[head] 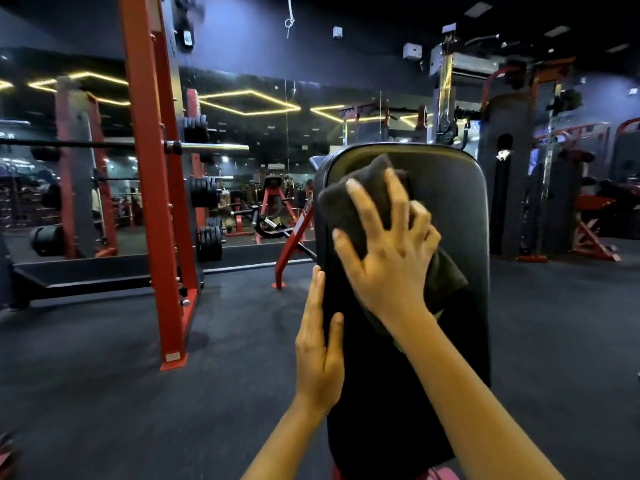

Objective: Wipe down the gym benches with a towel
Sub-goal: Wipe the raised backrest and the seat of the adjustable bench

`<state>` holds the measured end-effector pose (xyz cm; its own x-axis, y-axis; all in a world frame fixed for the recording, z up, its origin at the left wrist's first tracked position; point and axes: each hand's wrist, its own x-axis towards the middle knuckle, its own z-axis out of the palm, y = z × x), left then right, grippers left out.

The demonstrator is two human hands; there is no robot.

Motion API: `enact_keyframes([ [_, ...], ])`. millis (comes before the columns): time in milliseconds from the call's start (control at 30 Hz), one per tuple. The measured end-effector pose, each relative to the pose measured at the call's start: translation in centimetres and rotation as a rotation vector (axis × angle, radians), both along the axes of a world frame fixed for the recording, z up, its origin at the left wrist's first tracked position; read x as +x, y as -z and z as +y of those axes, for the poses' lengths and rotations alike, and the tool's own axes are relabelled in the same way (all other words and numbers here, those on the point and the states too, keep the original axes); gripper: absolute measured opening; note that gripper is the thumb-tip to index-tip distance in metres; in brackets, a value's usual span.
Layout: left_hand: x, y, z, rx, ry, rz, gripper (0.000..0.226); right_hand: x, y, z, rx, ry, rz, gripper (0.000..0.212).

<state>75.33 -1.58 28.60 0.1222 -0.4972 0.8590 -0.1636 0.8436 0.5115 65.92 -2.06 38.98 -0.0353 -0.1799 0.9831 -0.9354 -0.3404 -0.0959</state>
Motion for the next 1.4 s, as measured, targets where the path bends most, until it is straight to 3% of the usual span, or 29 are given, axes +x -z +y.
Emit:
enact_keyframes([
  [67, -0.2, 0.5, 0.0, 0.011, 0.021, 0.022, 0.052, -0.9, 4.5, 0.4, -0.051, -0.008, 0.153, 0.055],
  [133, -0.1, 0.9, -0.1, -0.02, -0.015, -0.003, 0.053, -3.1, 8.4, 0.4, -0.052, 0.016, 0.174, 0.054],
  [200, -0.1, 1.1, -0.2, -0.038, -0.041, -0.037, 0.054, -5.1, 9.0, 0.0, 0.021, 0.024, -0.022, 0.055],
  [267, -0.2, 1.1, -0.1, -0.035, -0.031, -0.033, 0.056, -5.6, 6.9, -0.6, 0.09, -0.007, -0.36, 0.056],
  [333, -0.5, 1.2, 0.0, -0.028, -0.019, -0.01, 0.054, -4.6, 4.7, -0.8, 0.114, 0.009, -0.499, 0.058],
  [400, -0.9, 1.2, 0.1, -0.026, -0.019, 0.006, 0.053, -3.2, 4.9, -0.5, 0.085, 0.043, -0.381, 0.056],
  [533, -1.0, 1.6, -0.3, -0.035, -0.024, 0.031, 0.053, -3.4, 10.5, 0.5, -0.027, 0.006, 0.106, 0.056],
  [600, -1.0, 2.3, -0.3, -0.028, -0.01, 0.028, 0.053, -5.3, 13.0, 0.5, -0.021, 0.016, 0.229, 0.058],
  [667, -1.1, 2.5, -0.3, -0.031, -0.006, 0.023, 0.054, -6.9, 12.9, 0.2, 0.052, 0.011, 0.048, 0.058],
  [767, -1.2, 2.6, -0.1, -0.02, 0.012, 0.026, 0.053, -6.0, 8.7, -0.5, 0.133, -0.044, -0.476, 0.058],
  [800, -1.2, 2.7, -0.1, -0.02, 0.015, 0.031, 0.053, -4.9, 7.4, -0.4, 0.135, -0.035, -0.506, 0.058],
  [967, -1.1, 2.9, -0.4, -0.025, 0.02, 0.028, 0.056, -2.6, 10.6, 0.8, 0.0, -0.016, 0.09, 0.054],
  [1033, -1.0, 3.1, -0.4, -0.022, 0.032, 0.016, 0.055, -4.4, 12.8, 0.7, -0.023, -0.034, 0.223, 0.057],
  [1100, -1.0, 3.3, -0.4, -0.037, 0.005, 0.002, 0.056, -6.1, 13.0, 0.3, 0.009, -0.021, 0.148, 0.057],
  [1233, -1.4, 3.4, -0.4, -0.013, -0.013, 0.01, 0.055, -5.2, 8.0, -0.3, 0.102, -0.053, -0.437, 0.055],
  [1300, -1.5, 3.4, -0.4, -0.008, -0.02, 0.014, 0.057, -3.7, 6.8, -0.1, 0.089, -0.014, -0.366, 0.055],
  [1400, -1.4, 3.4, -0.5, -0.026, -0.032, 0.012, 0.055, -3.3, 9.5, 0.3, 0.005, -0.017, 0.04, 0.056],
])
